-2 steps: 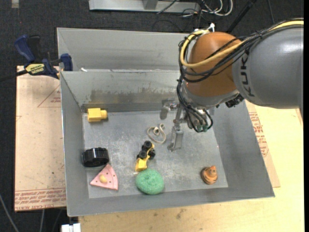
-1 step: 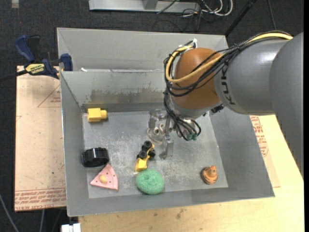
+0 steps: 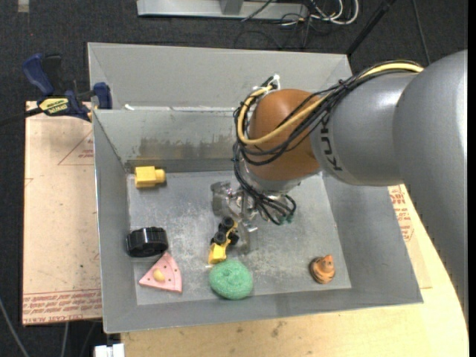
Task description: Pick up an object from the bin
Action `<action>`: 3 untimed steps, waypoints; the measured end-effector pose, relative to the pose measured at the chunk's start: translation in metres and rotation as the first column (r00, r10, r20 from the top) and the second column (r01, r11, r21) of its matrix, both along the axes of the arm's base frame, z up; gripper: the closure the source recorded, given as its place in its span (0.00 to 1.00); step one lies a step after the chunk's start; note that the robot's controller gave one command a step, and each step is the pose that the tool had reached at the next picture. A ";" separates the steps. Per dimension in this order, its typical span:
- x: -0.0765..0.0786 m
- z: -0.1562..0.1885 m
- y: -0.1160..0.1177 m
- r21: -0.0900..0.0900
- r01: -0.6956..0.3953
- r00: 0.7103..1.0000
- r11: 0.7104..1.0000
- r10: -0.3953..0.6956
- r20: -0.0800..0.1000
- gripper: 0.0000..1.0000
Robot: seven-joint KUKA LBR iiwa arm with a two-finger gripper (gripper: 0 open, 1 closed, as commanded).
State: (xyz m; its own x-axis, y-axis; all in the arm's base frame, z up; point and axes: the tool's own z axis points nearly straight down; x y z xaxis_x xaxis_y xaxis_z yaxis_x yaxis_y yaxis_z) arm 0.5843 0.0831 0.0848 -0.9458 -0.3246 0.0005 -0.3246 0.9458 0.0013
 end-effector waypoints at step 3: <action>-0.031 0.086 -0.009 0.000 -0.190 0.982 0.982 0.190 0.004 1.00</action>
Offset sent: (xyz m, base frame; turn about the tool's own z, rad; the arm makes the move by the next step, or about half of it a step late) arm 0.0000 0.0000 0.0000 0.0000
